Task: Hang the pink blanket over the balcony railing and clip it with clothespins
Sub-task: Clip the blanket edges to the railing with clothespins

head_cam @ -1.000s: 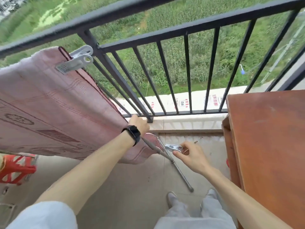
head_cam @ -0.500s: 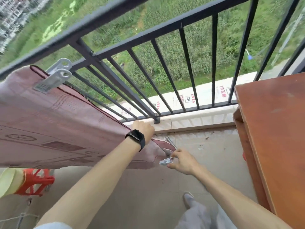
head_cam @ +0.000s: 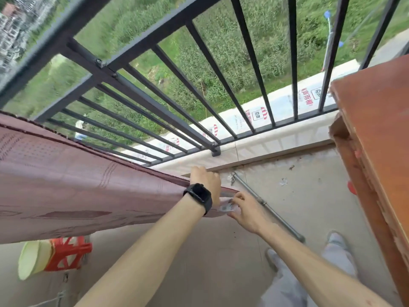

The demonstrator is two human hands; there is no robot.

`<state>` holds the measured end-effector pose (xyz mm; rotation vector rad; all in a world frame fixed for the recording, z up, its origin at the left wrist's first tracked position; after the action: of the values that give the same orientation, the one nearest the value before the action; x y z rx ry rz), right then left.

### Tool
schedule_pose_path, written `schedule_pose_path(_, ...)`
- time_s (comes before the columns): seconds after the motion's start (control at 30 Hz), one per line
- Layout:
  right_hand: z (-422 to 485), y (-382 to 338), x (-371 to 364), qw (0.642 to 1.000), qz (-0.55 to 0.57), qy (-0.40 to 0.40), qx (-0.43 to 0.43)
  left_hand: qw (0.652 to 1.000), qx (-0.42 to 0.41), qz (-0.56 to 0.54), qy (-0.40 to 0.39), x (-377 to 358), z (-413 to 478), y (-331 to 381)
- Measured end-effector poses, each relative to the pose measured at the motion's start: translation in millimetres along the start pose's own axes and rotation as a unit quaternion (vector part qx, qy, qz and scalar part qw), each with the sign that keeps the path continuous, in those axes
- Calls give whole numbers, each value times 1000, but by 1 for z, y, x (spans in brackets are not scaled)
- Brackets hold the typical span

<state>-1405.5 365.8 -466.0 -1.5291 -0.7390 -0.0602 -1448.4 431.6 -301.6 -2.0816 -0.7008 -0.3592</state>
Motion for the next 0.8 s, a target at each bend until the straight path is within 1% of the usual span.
schedule_pose_path(0.1, -27, 4, -8, 1000, -9, 5, 0, 998, -30, 40, -41, -27, 13, 34)
schedule_pose_path(0.17, -43, 7, -23, 999, 31, -10, -6, 994, -46, 65, -76, -44, 22, 54)
schedule_pose_path(0.27, -40, 30, -30, 997, 69, -13, -29, 995, -39, 51, -77, -45, 46, 66)
schedule_pose_path(0.3, -36, 42, -31, 997, 65, -24, -37, 996, -36, 38, -77, -46, 53, 68)
schedule_pose_path(0.4, -31, 72, -49, 994, 34, -93, -53, 995, -36, 26, -88, -57, 62, 75)
schedule_pose_path(0.47, -23, 82, -59, 992, 29, -117, -49, 996, -48, 26, -75, -60, 67, 80)
schedule_pose_path(0.57, -4, 92, -64, 995, 34, -90, -42, 998, -50, -4, -35, -57, 77, 86)
schedule_pose_path(0.7, 6, 104, -80, 995, 75, -26, -64, 997, -43, -51, -48, -69, 82, 91)
schedule_pose_path(0.8, 3, 106, -85, 997, 64, 12, -45, 995, -53, -67, -45, -72, 85, 95)
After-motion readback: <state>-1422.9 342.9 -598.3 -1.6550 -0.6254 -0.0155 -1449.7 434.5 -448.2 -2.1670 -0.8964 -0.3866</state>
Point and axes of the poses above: each hand's wrist, its own z-axis towards the middle knuckle, its own x-axis out of the back of the hand, y = z × x, the point moved 9 cm from there along z, towards the middle knuckle, and after that the axes turned 6 degrees about x, right-handed, at the moved point
